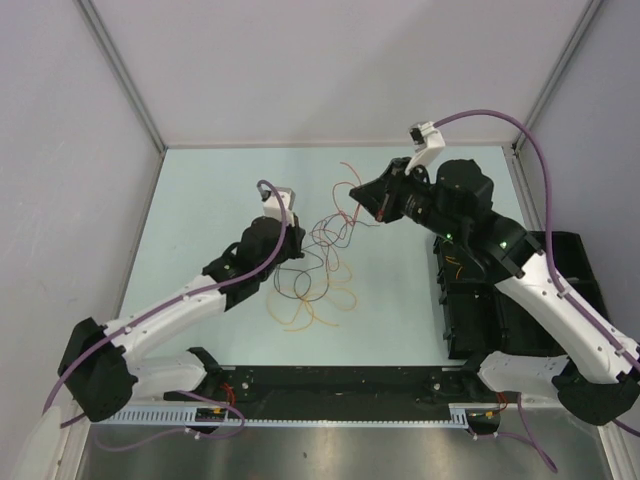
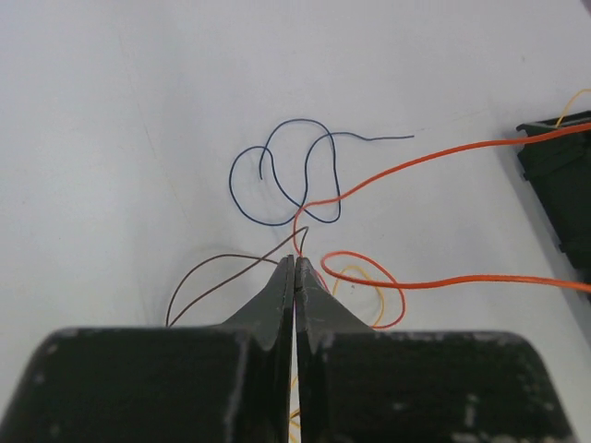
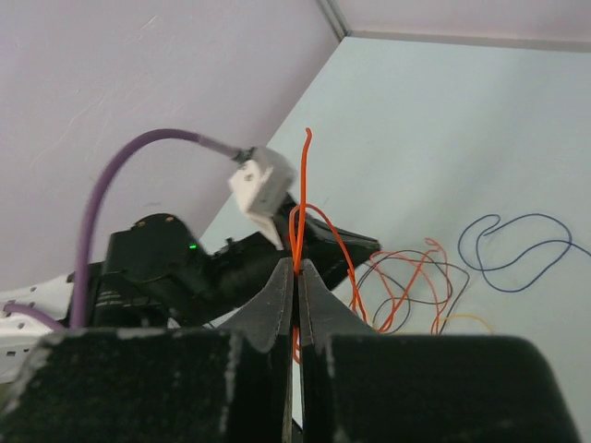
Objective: Untangle the cables
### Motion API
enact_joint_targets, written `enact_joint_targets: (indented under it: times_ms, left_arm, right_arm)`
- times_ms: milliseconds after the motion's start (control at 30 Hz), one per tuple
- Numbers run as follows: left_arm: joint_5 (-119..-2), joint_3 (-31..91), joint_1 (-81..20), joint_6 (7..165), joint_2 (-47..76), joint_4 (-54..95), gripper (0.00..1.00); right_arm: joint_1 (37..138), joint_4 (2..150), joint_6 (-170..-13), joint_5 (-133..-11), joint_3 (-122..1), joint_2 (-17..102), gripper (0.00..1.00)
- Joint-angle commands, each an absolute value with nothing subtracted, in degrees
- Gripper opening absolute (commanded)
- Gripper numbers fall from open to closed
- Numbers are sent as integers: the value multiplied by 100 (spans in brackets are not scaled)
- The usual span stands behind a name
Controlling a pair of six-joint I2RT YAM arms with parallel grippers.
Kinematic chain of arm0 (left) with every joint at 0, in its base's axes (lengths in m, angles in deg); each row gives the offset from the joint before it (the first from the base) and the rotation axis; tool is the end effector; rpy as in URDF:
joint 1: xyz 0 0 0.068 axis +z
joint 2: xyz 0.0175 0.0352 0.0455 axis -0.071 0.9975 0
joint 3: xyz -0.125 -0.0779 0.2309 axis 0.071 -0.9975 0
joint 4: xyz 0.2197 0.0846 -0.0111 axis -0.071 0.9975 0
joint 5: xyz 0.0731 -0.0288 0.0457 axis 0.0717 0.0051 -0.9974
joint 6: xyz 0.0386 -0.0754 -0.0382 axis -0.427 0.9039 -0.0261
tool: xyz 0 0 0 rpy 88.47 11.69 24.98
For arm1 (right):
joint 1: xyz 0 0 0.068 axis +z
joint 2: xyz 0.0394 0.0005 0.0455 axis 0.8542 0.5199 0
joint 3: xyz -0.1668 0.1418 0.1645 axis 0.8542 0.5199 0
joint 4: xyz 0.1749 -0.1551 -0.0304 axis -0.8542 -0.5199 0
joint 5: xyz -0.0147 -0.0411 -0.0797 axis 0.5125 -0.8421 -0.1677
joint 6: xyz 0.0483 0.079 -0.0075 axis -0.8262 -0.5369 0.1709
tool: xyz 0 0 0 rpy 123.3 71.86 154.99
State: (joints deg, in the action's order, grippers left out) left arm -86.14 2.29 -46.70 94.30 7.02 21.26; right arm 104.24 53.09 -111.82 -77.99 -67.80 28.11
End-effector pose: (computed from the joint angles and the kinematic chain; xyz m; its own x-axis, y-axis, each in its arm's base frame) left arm 0.2267 -0.1748 0.2717 -0.4078 -0.0647 -0.9108 0.3227 0.9229 -0.2101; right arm 0.1813 0.1891 0.4569 -0.4135 0.2338 -0.8800 -0.6173 0.6385 0.4597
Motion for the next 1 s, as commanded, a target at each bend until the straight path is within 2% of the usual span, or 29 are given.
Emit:
enact_joint_targets:
  times_ms: [0,233,333,400,500,533,567,600,700,867,967]
  left_arm:
    - [-9114,173,-4696,9336,-245,2195,0]
    - [-8922,479,-4696,9915,-1072,3828,1]
    - [-8693,602,-4705,9916,-1451,4442,22]
    - [-8667,813,-4705,9890,-1759,5030,25]
    - [-8631,1033,-4696,9802,-2180,5742,35]
    - [-8622,1094,-4696,9723,-2286,5893,48]
    - [-8614,1182,-4696,9670,-2365,6051,56]
    - [-8640,1200,-4705,9574,-2496,6279,76]
    - [-8885,1034,-4696,9398,-2716,6466,98]
    - [-8764,770,-4696,9669,-2665,6387,100]
    - [-7957,368,-4696,10064,-2577,5625,100]
  right_arm:
    - [9947,5256,-11164,-7817,-6842,2362,0]
    - [9358,4818,-10937,-7851,-7403,2177,0]
    - [9243,4510,-10796,-8001,-7729,2168,0]
    - [9208,4378,-10664,-8002,-8072,2177,0]
    - [9172,4123,-10497,-8344,-8476,2194,0]
    - [9155,4052,-10470,-8440,-8547,2177,0]
    - [9163,4043,-10401,-8493,-8643,2168,0]
    - [9146,4026,-10383,-8555,-8792,2168,0]
    - [9137,4052,-10321,-8713,-9143,2203,0]
    - [9146,4219,-10259,-8477,-9654,2422,0]
    - [9137,4236,-10312,-8345,-9734,2467,1]
